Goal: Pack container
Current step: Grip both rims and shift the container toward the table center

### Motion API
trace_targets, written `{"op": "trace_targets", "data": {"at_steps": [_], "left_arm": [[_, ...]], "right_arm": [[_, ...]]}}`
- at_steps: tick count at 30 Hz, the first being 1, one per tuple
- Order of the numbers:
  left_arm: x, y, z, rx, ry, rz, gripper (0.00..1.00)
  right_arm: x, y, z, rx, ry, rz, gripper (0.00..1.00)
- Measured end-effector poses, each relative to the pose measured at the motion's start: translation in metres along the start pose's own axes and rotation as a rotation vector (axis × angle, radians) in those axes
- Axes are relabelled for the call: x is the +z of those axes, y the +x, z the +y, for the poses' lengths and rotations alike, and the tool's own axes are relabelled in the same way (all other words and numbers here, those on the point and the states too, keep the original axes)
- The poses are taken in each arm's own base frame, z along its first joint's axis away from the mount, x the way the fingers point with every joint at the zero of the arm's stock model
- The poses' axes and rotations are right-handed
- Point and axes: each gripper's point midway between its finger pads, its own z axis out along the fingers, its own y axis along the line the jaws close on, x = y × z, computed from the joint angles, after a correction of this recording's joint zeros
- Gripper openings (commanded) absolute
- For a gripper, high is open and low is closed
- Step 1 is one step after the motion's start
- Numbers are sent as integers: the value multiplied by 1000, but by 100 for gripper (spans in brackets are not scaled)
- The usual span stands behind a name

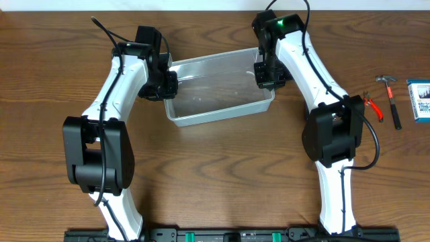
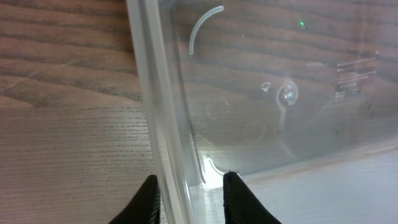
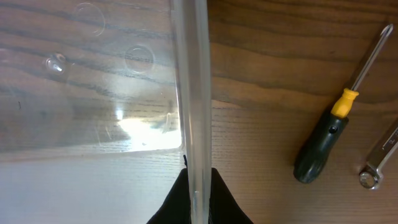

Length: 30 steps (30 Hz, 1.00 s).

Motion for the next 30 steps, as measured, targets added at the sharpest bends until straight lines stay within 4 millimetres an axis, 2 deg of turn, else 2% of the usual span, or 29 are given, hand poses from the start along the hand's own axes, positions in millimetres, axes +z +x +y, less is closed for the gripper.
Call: {"op": "trace_targets", "data": {"at_steps": [8, 10, 14, 30], "left_arm": [[0, 0, 0, -1, 0, 0, 19], [0, 0, 0, -2, 0, 0, 11], [0, 0, -1, -2, 4, -1, 6], [0, -1, -2, -1, 5, -3, 6]], "right_arm": [[0, -1, -3, 10, -8, 2, 1], [1, -1, -5, 15, -8, 3, 1], [1, -2, -7, 22, -13, 4, 1], [5, 4, -7, 21, -18, 22, 1]]}}
